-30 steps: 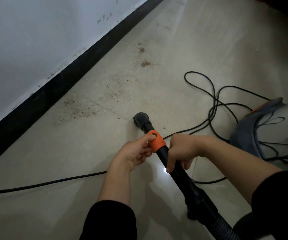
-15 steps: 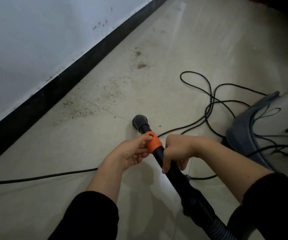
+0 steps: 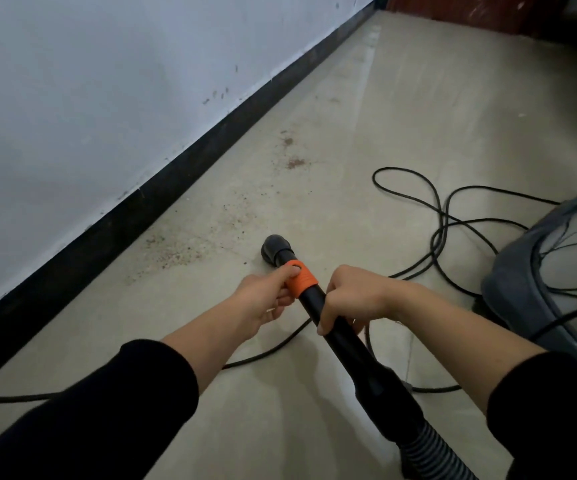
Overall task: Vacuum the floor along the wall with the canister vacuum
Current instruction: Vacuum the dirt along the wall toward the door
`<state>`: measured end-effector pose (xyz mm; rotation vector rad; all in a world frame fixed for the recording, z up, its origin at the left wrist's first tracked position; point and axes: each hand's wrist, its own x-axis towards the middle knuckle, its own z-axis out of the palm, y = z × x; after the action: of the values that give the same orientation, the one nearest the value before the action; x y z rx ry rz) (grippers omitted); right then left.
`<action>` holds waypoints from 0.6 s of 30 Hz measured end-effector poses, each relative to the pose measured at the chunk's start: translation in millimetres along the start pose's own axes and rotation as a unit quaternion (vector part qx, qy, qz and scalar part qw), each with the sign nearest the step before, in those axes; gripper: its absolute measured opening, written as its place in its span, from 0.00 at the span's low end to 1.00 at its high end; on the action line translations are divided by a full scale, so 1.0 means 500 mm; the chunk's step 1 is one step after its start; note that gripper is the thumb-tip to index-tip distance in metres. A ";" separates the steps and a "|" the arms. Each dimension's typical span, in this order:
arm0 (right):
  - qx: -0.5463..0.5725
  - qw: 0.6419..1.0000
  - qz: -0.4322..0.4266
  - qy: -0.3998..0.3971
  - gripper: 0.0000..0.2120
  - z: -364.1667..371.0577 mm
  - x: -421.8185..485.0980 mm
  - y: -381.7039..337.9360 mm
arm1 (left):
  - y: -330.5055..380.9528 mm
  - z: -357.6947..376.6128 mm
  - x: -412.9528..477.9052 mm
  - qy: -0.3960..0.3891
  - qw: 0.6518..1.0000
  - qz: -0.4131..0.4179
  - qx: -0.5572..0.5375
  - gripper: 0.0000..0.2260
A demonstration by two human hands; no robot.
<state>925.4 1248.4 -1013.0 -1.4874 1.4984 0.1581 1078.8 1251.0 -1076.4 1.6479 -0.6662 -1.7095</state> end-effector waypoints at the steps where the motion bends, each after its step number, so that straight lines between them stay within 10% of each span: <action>1: 0.006 1.000 -0.002 0.003 0.14 -0.003 0.002 0.002 | -0.001 0.003 0.004 0.005 1.000 0.005 -0.008 0.13; 18: 0.018 0.997 -0.070 -0.026 0.13 0.040 0.025 -0.023 | -0.037 -0.067 0.008 0.080 0.994 0.042 -0.059 0.14</action>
<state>948.1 1250.6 -1025.9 -1.5420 1.3441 0.0858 1110.0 1262.6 -1095.4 1.6300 -0.5388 -1.5104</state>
